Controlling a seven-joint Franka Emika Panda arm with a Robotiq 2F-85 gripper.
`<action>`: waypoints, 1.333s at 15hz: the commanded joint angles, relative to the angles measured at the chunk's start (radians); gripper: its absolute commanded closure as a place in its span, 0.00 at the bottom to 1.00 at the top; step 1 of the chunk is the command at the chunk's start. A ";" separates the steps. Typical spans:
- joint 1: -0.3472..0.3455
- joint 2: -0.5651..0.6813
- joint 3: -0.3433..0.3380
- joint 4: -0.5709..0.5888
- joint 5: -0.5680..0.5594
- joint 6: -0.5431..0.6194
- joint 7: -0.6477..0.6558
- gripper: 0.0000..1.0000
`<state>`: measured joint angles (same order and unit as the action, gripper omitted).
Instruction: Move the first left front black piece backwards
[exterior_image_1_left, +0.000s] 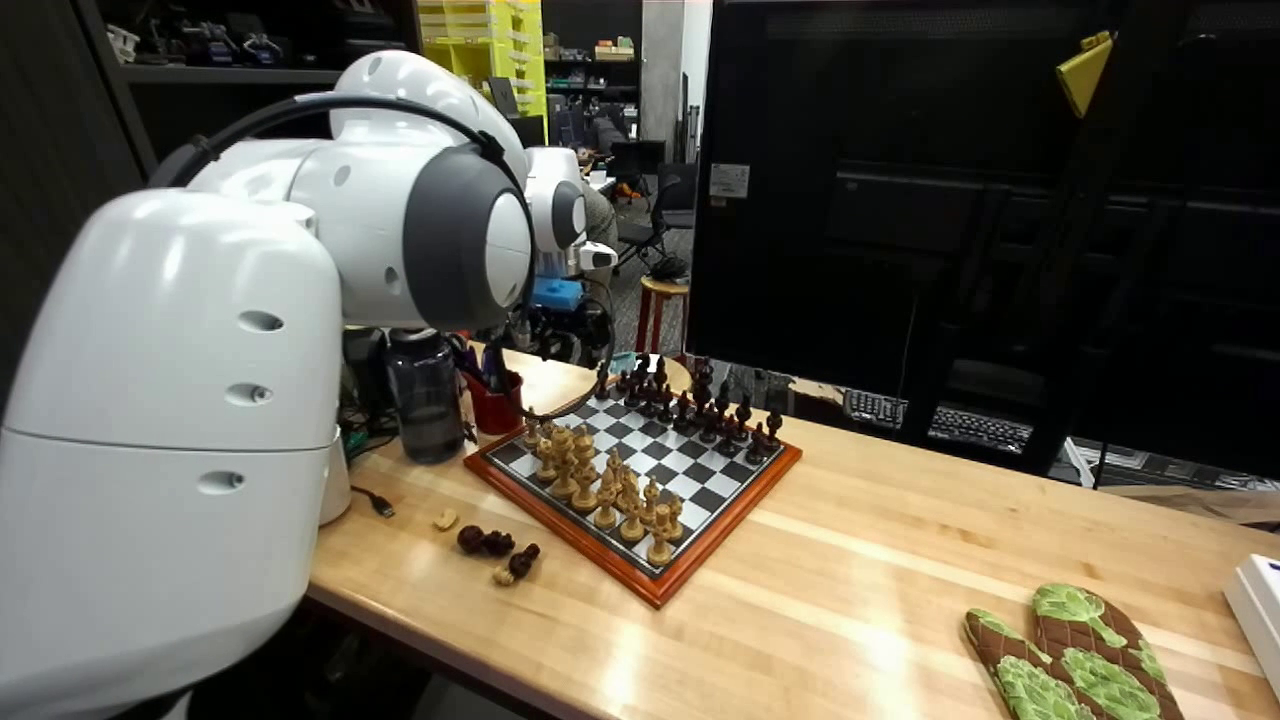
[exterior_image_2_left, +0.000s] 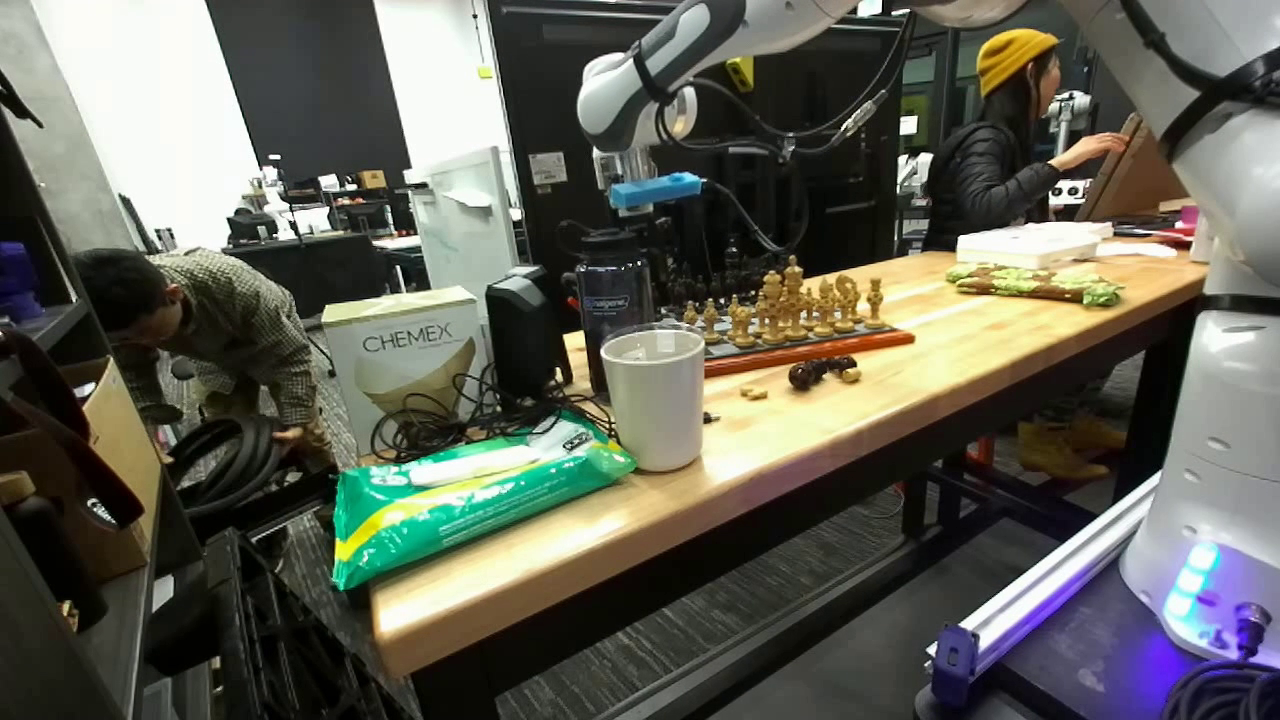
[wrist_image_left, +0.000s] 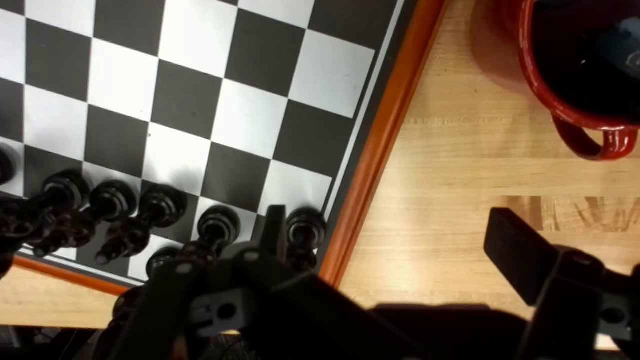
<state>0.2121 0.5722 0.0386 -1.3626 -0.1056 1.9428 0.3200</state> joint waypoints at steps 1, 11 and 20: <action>0.002 0.014 -0.013 0.042 -0.010 -0.027 -0.011 0.00; -0.020 0.074 -0.021 0.094 0.005 0.043 -0.019 0.00; -0.027 0.113 -0.023 0.141 0.007 0.047 -0.037 0.46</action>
<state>0.1838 0.6699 0.0195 -1.2535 -0.1059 1.9993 0.3029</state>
